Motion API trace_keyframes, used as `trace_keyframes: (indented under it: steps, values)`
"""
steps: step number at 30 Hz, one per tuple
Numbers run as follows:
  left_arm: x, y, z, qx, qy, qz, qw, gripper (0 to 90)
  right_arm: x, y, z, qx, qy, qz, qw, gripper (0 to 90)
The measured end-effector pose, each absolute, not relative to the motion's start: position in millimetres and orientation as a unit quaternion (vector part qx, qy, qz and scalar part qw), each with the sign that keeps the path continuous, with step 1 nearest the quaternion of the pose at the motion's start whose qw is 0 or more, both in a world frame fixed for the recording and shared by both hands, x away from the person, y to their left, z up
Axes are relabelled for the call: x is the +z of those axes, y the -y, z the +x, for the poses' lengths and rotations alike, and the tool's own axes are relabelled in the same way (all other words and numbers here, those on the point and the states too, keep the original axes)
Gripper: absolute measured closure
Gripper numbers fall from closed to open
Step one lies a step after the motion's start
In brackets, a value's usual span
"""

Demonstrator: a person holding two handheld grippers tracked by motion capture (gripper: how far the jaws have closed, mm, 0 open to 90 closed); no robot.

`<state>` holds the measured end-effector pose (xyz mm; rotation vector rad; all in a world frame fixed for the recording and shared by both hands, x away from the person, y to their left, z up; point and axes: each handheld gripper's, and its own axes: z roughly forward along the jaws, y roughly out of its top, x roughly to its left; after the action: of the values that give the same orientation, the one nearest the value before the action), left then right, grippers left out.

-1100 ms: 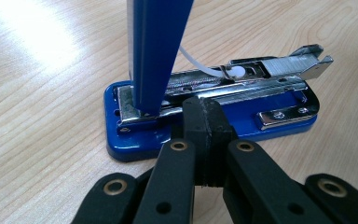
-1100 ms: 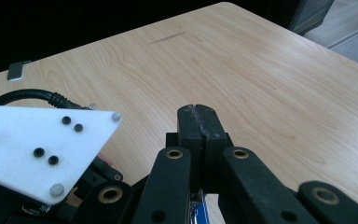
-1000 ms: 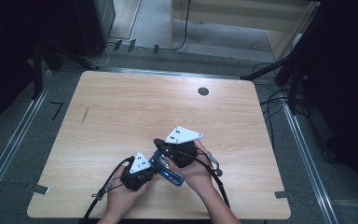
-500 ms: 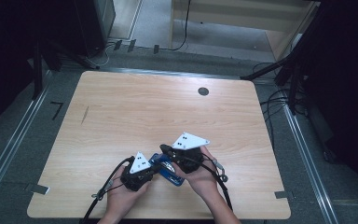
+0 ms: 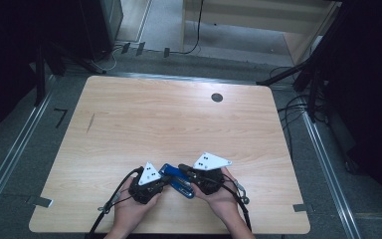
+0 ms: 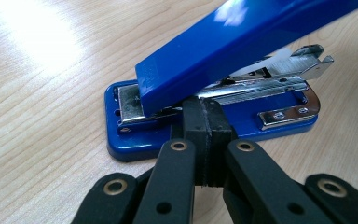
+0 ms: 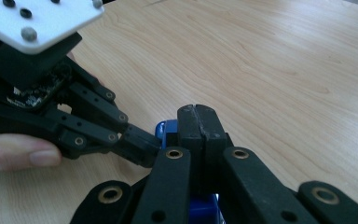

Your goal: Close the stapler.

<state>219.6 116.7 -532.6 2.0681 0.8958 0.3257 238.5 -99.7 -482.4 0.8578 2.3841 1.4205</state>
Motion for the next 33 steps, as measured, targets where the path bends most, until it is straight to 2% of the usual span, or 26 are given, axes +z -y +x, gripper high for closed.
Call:
trace_keyframes:
  steps: [33]
  values:
    - [-533, -121, 218, 0.117, -0.358, 0.826, 0.421, 90.0, -502, 126, 214, 0.487, -0.809, 0.305, 0.126, 90.0]
